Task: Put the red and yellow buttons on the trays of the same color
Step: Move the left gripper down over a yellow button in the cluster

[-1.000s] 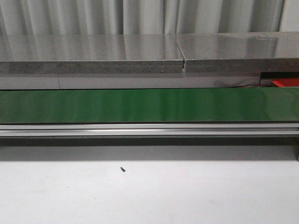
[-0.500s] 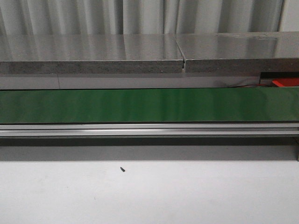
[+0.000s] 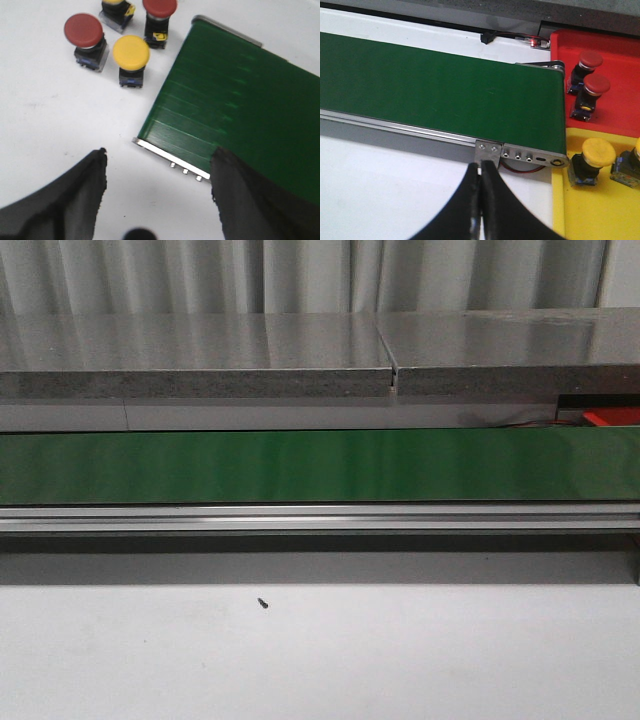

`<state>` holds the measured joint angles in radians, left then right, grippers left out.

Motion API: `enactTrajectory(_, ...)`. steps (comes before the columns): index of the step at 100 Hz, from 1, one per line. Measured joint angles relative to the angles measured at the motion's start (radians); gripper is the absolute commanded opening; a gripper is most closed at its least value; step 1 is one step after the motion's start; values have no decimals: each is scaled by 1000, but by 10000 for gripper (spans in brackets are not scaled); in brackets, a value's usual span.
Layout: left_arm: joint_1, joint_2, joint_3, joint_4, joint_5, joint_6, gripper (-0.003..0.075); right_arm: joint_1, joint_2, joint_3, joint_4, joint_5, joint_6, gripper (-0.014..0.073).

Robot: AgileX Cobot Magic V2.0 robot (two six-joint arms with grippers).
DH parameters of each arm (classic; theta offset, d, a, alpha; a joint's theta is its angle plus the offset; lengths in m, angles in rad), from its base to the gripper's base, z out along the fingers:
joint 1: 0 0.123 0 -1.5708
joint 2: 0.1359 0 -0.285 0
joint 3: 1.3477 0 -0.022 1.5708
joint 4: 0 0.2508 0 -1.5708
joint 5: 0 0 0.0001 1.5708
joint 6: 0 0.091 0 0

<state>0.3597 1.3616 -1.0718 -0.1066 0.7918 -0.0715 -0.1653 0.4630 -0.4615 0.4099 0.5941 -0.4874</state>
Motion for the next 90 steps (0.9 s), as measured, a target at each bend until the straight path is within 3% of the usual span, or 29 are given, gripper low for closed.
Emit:
enactTrajectory(54,36,486,-410,-24,216,0,463,0,0,0,0,0,0,-68)
enactTrajectory(90,36,653,-596,-33,286,-122,463,0,0,0,0,0,0,-68)
